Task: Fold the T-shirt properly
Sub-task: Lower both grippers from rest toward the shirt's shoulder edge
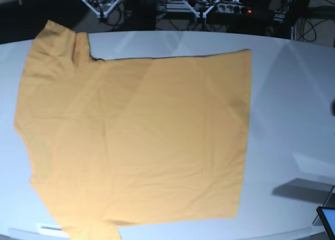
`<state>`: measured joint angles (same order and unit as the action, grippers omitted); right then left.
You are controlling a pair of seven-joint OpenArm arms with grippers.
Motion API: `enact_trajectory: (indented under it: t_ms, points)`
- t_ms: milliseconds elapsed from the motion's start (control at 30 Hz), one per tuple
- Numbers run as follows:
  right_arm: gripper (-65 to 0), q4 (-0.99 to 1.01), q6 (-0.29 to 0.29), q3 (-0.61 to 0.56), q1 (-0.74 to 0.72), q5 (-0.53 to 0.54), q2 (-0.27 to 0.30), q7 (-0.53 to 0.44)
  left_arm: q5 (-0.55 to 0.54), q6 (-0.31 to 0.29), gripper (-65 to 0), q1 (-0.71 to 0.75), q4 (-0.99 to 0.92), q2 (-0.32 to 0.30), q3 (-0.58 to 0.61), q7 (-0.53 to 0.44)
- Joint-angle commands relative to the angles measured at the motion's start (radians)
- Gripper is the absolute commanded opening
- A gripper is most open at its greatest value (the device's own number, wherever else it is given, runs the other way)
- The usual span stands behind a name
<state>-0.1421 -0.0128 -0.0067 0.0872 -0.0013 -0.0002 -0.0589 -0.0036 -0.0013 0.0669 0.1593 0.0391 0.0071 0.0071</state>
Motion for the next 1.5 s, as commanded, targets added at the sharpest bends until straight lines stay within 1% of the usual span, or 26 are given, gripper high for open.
enact_trajectory:
  t_ms: [0,400,500,633,800,1000,1033,1167,1267,1400,1467]
  points:
    - [-65.0,-0.004,0.007,0.001,0.006,-0.006,0.001,-0.005,-0.002,-0.003,-65.0,0.001,0.003,0.002,0.001,-0.005]
    - [-65.0,-0.004,0.007,0.000,0.018,-0.006,0.002,-0.005,-0.002,-0.003,-65.0,0.030,0.004,-0.002,0.003,-0.011]
    - [-65.0,-0.004,0.007,0.000,0.023,-0.006,0.002,-0.005,0.000,-0.003,-65.0,0.046,0.038,-0.003,0.004,-0.005]
    - [-65.0,-0.006,0.007,0.003,0.044,-0.006,0.004,-0.005,0.006,-0.003,-65.0,0.101,0.105,-0.003,0.004,-0.005]
    - [-65.0,-0.061,0.007,0.004,0.093,-0.006,0.006,-0.005,0.003,-0.003,-65.0,0.144,0.161,-0.025,0.004,-0.005]
    - [-65.0,-0.093,0.007,0.003,0.145,-0.006,0.007,-0.005,0.006,-0.003,-65.0,0.176,0.165,-0.052,0.004,-0.005]
    - [-65.0,-0.093,0.007,0.003,0.150,-0.006,0.013,-0.005,0.004,-0.003,-65.0,0.185,0.165,-0.064,0.004,-0.005]
    - [-65.0,-0.095,0.006,0.006,0.165,-0.004,0.041,-0.006,0.003,-0.003,-65.0,0.225,0.167,-0.077,0.004,-0.012]
    - [-65.0,-0.100,0.004,0.007,0.179,-0.004,0.064,-0.008,0.004,-0.003,-65.0,0.279,0.247,-0.098,0.006,-0.012]
    - [-65.0,-0.196,0.004,0.006,0.250,-0.004,0.067,-0.028,0.006,-0.003,-65.0,0.371,0.421,-0.117,0.006,-0.005]
    - [-65.0,-0.241,0.004,0.003,0.283,-0.004,0.067,-0.028,0.006,-0.003,-65.0,0.400,0.469,-0.118,0.006,-0.003]
